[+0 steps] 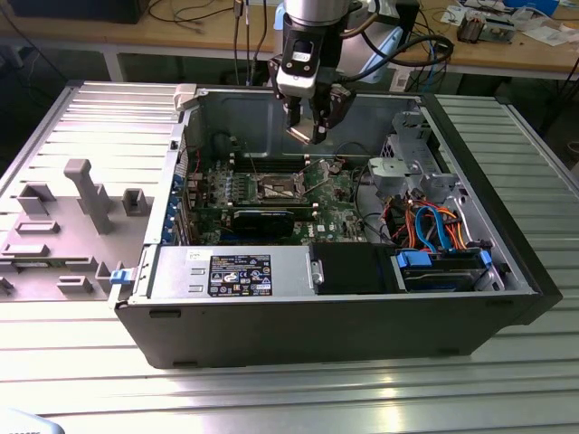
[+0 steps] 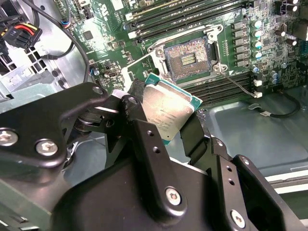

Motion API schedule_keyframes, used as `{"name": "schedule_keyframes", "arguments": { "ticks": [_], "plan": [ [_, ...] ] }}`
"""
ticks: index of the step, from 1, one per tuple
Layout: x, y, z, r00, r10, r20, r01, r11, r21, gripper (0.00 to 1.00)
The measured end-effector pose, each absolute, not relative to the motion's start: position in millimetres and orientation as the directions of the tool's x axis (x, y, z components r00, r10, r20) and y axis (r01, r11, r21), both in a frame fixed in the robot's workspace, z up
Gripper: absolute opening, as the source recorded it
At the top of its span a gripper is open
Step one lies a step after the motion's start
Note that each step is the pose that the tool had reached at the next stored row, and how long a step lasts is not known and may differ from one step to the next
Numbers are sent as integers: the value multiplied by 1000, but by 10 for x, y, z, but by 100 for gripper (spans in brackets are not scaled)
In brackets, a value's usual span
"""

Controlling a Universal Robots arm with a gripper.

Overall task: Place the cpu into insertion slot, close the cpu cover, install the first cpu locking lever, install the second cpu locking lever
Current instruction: 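Place the cpu into insertion slot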

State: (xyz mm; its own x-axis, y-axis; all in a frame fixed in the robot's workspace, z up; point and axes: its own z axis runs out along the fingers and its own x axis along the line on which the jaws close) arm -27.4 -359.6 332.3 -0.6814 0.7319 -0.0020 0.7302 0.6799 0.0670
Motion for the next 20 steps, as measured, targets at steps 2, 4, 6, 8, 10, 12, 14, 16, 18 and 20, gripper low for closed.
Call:
{"name": "schedule_keyframes", "arguments": {
  "ticks": [2,4,6,8,10,12,14,16,18,20],
  "plan": [
    [-274,-3596,3323,-680,733,-2,731,679,67,55],
    [-274,-3596,3323,-677,736,-2,734,676,67,55],
    [-274,-3596,3323,-676,737,-2,736,674,67,55],
    [-274,-3596,3323,-674,739,-2,737,673,67,55],
    [-274,-3596,3323,-673,740,-2,738,671,67,55],
    [-274,-3596,3323,-671,742,-2,740,669,67,55],
    [-274,-3596,3323,-668,744,-2,743,666,67,55],
    [-274,-3596,3323,-666,746,-2,744,665,67,55],
    [-274,-3596,3323,-665,747,-2,745,664,67,55],
    [-274,-3596,3323,-663,748,-2,746,662,67,55]
  ]
}}
